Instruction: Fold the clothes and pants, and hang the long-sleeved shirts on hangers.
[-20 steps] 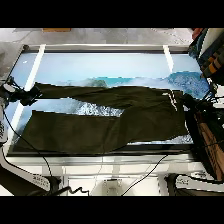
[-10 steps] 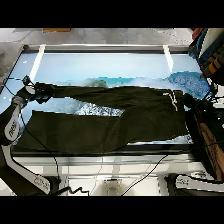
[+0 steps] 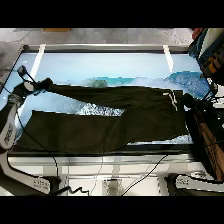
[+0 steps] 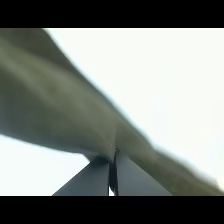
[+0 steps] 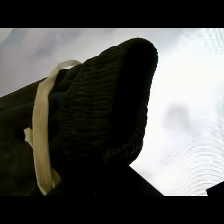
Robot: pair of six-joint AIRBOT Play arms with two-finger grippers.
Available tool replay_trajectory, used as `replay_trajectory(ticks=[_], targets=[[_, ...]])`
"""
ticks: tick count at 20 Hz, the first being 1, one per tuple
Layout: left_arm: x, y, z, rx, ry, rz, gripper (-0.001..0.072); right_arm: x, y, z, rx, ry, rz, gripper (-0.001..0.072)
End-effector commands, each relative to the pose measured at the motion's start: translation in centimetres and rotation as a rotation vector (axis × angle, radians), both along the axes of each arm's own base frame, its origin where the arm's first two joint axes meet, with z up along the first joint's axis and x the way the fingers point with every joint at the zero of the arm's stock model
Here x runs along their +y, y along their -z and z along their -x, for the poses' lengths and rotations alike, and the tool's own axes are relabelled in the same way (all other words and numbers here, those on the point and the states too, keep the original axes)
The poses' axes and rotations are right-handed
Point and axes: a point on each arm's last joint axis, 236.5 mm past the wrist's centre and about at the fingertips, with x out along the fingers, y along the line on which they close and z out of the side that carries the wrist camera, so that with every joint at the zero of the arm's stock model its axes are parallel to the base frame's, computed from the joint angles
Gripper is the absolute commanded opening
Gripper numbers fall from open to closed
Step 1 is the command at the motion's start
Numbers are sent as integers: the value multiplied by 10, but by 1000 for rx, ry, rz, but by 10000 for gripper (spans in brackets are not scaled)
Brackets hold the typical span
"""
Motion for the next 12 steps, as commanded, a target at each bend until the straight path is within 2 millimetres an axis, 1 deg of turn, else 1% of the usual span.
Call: replay_trajectory(ticks=[1, 2, 3, 4, 5, 6, 7, 8, 9, 10, 11, 12], targets=[[14, -84, 22, -62, 56, -212, 15, -1, 2, 2, 10, -11, 21, 30], [16, -106, 35, -62, 64, -254, 14, -1, 3, 3, 16, -18, 29, 30], [16, -119, 49, -39, 70, -276, 14, -1, 4, 4, 21, -24, 35, 30], [14, -125, 67, 9, 80, -279, 14, 0, 5, 5, 24, -29, 36, 30], [10, -123, 86, 77, 105, -280, 14, 1, 5, 5, 26, -34, 34, 30], [5, -115, 107, 169, 162, -300, 14, 2, 6, 5, 28, -38, 31, 30], [1, -102, 126, 267, 244, -331, 14, 2, 6, 6, 31, -41, 32, 29], [-5, -86, 144, 371, 361, -373, 14, 2, 7, 7, 34, -45, 39, 30], [-11, -70, 157, 454, 469, -400, 13, 1, 8, 8, 39, -50, 48, 30], [-14, -57, 161, 502, 530, -409, 13, 1, 9, 8, 42, -52, 52, 30], [-17, -44, 158, 523, 558, -410, 13, 1, 9, 8, 42, -52, 52, 30], [-19, -33, 150, 526, 575, -416, 13, 1, 9, 8, 42, -52, 52, 30]])
